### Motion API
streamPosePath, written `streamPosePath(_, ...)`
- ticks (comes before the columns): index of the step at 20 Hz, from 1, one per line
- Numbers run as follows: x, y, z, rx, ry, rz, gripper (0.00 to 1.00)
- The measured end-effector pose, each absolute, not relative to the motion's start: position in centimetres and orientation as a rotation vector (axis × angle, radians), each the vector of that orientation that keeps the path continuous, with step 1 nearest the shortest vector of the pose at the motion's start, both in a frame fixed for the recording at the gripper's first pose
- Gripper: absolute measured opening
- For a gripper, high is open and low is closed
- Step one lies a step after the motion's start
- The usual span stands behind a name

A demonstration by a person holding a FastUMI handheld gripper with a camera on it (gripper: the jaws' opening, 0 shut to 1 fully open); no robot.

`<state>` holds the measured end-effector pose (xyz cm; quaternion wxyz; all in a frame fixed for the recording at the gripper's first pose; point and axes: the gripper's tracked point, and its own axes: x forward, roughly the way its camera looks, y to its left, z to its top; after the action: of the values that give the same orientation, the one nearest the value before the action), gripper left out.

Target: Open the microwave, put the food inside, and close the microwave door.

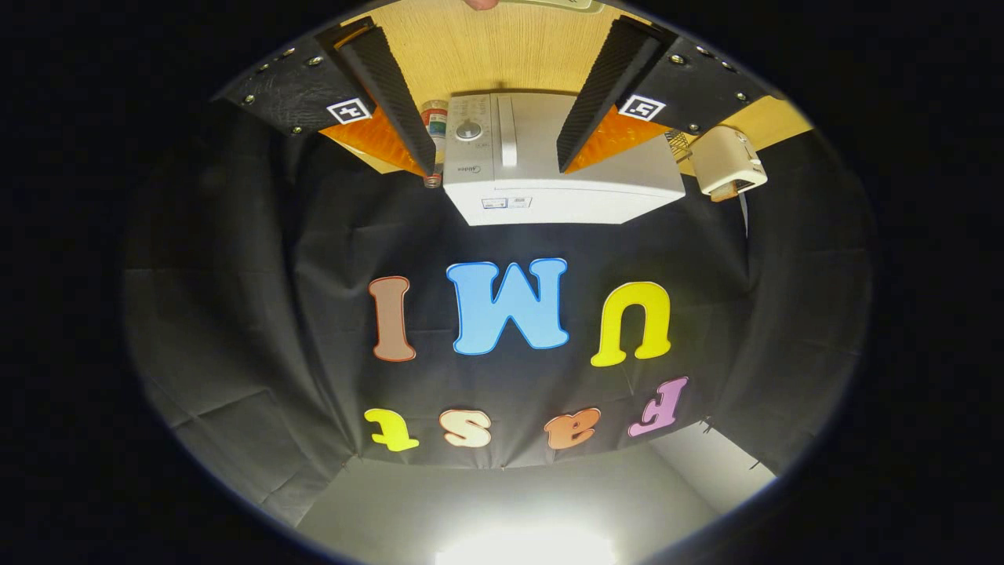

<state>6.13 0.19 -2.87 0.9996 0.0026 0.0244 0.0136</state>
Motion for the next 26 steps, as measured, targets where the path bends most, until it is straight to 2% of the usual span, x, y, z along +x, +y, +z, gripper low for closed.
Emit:
streamPosePath(11,13.5,2.1,-8.1,-0.015,0.129,0.134,0.99)
streamPosePath(26,21.6,1.2,-17.0,-0.023,0.274,0.105,0.99)
